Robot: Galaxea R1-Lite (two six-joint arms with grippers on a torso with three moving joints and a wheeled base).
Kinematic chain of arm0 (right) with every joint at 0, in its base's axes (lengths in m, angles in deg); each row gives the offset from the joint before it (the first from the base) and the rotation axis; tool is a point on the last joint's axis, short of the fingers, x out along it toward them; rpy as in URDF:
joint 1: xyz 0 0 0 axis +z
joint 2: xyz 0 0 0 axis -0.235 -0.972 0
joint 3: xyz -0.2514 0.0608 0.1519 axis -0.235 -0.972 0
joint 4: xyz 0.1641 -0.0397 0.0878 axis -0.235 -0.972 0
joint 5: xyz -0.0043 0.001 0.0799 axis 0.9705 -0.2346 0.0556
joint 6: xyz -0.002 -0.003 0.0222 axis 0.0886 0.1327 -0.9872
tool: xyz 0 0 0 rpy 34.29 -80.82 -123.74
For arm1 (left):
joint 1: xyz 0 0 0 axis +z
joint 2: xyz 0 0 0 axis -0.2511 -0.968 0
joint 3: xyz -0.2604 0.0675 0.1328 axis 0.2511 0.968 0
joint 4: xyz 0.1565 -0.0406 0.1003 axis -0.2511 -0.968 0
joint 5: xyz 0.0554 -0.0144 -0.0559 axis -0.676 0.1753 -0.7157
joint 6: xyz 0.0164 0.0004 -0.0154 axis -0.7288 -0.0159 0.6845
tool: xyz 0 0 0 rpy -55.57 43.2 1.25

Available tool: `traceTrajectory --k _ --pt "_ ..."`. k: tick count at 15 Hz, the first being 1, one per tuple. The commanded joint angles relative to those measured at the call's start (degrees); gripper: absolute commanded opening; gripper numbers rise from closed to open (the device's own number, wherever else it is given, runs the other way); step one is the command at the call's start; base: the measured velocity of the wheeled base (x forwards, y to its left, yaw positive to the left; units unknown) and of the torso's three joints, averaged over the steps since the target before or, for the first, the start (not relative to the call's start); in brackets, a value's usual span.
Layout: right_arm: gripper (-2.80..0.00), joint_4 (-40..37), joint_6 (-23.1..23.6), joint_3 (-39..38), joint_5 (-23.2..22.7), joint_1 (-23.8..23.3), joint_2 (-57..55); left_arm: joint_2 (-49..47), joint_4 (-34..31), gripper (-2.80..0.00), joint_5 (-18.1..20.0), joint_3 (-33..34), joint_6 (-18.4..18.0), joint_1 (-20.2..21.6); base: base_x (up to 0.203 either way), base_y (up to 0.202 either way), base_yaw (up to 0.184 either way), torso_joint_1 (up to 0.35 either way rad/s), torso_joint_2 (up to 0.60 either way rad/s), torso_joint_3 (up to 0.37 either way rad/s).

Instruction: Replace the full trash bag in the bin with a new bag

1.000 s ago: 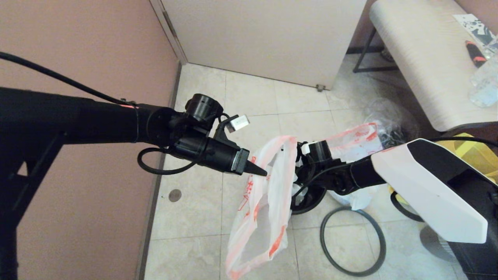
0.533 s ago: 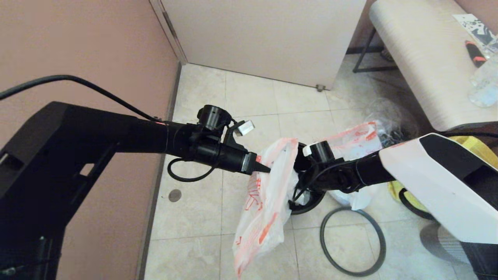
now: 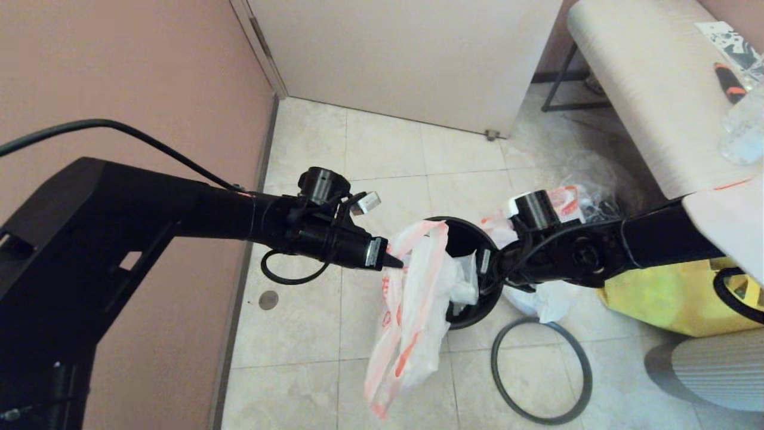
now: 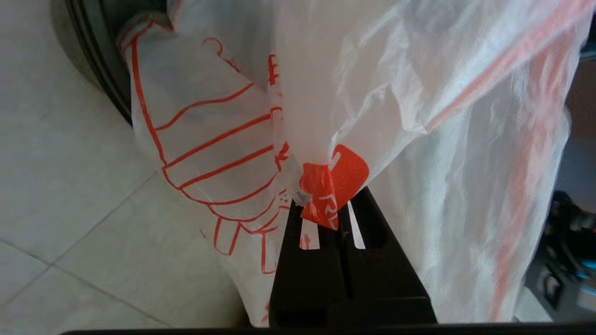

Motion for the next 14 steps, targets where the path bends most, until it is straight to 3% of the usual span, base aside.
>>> traceTrajectory --k 1,4,7,8,14 --pt "-2.80 -0.54 -0.18 -0.82 -0.01 -0.64 5.68 0.54 2.50 -2.80 -0.45 2.06 0.23 0.14 0.000 0.000 0.000 0.000 0.00 0.000" --pt "-2.80 -3.91 0.84 -0.32 0.87 3.43 9.89 0.25 15.21 -2.80 -2.91 6.00 4.47 -0.69 0.000 0.000 0.000 0.000 0.00 0.000" --pt "-2.80 -7.32 2.35 -0.25 4.53 7.32 12.16 -0.50 17.48 -2.80 -4.41 6.54 5.45 -1.65 0.000 0.000 0.000 0.000 0.00 0.000" --pt "0.00 -7.48 3.12 -0.21 4.61 8.69 12.73 -0.23 17.48 -2.80 -4.45 6.73 5.45 -1.81 0.000 0.000 0.000 0.000 0.00 0.000" --pt "0.00 -12.12 6.44 8.25 4.71 10.03 11.41 0.11 18.33 -2.80 -4.46 7.52 5.54 -2.49 0.000 0.000 0.000 0.000 0.00 0.000"
